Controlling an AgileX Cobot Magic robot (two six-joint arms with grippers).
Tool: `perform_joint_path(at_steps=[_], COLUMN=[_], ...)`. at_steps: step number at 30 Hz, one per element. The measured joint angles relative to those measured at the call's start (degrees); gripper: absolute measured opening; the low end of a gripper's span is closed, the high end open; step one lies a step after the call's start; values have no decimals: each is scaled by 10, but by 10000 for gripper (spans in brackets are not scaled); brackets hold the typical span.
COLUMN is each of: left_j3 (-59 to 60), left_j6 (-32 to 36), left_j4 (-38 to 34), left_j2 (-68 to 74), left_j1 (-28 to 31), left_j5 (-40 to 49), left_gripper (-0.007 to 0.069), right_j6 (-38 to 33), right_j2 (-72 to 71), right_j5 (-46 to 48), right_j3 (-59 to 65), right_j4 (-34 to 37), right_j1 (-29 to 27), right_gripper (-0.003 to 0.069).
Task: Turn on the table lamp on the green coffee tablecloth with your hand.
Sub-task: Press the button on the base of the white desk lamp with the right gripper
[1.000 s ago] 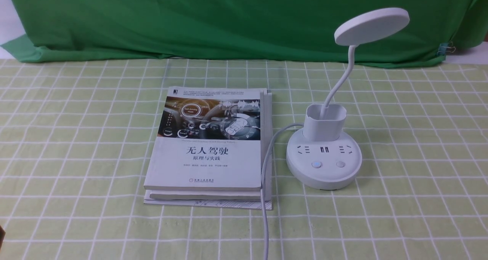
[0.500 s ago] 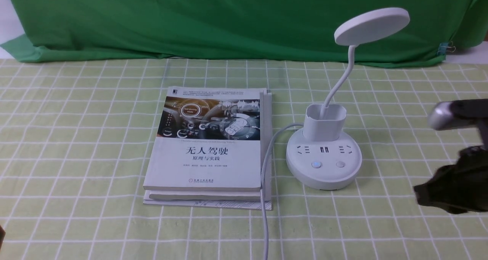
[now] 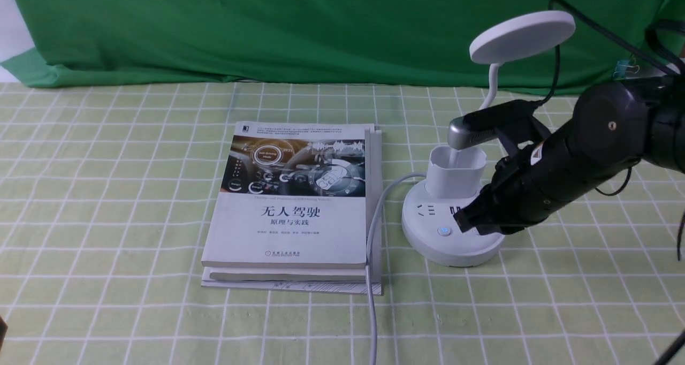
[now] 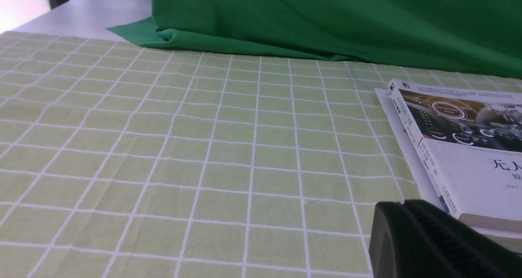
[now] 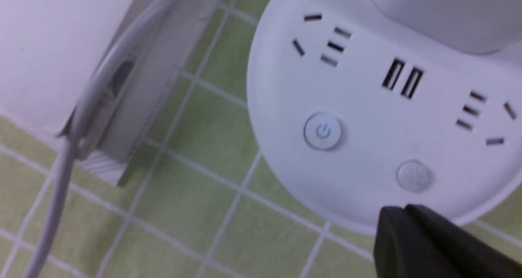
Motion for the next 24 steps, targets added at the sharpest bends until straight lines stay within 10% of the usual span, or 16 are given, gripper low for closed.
perform_joint_path(at_steps=[24], left_j3=[0], left_j6=[0], left_j4=[0], left_j2=[0], left_j1=[0], left_j5=[0], left_gripper=[3], right_j6=[1], right_j2=[63], right_j5=[-25], right_j3=[-27], right_j4=[-7], right_j1=[-21], right_gripper=[32])
